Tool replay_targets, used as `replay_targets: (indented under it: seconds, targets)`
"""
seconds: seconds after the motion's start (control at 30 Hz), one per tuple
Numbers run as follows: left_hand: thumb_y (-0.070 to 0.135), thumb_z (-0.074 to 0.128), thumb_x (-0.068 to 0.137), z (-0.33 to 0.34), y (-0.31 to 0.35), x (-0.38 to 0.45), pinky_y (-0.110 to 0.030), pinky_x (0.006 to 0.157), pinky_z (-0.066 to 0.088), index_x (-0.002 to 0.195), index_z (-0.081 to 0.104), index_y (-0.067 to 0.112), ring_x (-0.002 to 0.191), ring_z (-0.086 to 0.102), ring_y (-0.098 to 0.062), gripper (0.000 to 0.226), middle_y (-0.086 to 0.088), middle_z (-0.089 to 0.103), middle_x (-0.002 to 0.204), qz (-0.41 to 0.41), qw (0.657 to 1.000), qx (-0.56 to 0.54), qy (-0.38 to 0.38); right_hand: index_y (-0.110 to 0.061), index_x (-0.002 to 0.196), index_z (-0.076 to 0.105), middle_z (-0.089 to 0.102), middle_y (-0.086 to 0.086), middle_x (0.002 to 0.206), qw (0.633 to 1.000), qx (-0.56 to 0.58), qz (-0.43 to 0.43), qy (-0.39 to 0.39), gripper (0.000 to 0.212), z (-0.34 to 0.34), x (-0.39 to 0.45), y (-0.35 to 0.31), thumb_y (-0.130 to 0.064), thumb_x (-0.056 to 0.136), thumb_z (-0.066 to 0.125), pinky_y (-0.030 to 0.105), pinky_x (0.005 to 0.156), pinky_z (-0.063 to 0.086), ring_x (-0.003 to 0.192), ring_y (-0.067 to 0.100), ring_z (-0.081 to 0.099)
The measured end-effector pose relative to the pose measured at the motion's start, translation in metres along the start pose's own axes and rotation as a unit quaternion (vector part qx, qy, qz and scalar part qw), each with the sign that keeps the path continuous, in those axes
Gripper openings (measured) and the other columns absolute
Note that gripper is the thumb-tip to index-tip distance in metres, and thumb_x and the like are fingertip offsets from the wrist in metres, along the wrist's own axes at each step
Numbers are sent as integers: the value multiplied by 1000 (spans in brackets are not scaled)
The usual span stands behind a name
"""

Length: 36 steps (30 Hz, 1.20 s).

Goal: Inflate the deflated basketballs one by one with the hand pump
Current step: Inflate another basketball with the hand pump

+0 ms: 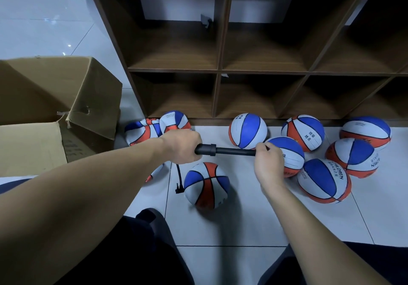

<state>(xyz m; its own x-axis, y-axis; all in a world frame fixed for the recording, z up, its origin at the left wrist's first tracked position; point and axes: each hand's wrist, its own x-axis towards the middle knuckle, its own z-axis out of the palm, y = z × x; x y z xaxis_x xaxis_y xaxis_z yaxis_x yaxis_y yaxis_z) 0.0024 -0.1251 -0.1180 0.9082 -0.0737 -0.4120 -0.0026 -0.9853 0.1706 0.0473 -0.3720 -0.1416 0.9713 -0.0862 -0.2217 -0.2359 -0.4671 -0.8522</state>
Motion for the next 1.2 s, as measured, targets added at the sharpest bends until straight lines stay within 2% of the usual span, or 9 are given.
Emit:
replay_targets:
  seconds: [0.17,0.33,0.5,0.7,0.83,1.0,1.2]
  targets:
    - [30,60,97,-1,14,2,-37,64,56,81,62,26,69,64,-21,17,2,65,74,7,999,26,36,-13,69,38,43,3,70,1000,17,5,0,33,20,-22,-9,-16,100,47,40,61,31,65,23,37]
    - [31,61,97,2,26,4,-37,62,56,83,64,25,69,66,-23,16,2,66,74,26,999,21,38,-13,73,40,46,3,71,999,-19,-22,-42,33,29,-32,-14,-20,105,46,39,58,32,65,22,41]
    - [30,62,95,7,36,4,-37,62,57,85,66,24,69,66,-24,12,1,66,73,31,999,7,27,-14,77,45,50,4,75,996,-46,-37,-60,33,35,-36,-14,-24,108,45,35,57,35,67,19,45]
    - [31,61,97,13,34,4,-37,62,55,83,65,24,68,65,-24,16,0,66,73,42,999,23,1,-13,77,45,50,5,78,996,-22,1,-86,29,42,-35,2,-23,104,46,38,63,38,71,24,46]
    - [33,61,96,14,34,5,-36,62,54,82,64,24,68,65,-23,17,0,66,73,38,999,11,1,-11,76,48,52,7,75,995,-22,-4,-102,28,35,-29,1,-22,102,49,37,62,38,69,23,47]
    - [36,63,96,11,17,5,-36,62,54,80,60,26,71,66,-23,19,1,65,75,13,1000,7,-12,-14,68,38,42,2,65,998,-18,-3,-58,34,14,-12,4,-16,100,51,37,61,31,64,22,37]
    - [34,61,99,9,2,4,-31,58,46,83,57,30,70,62,-17,17,3,64,77,-23,999,22,-11,-13,66,42,45,3,64,1000,-16,13,4,34,-2,3,9,-16,99,52,38,59,33,63,23,38]
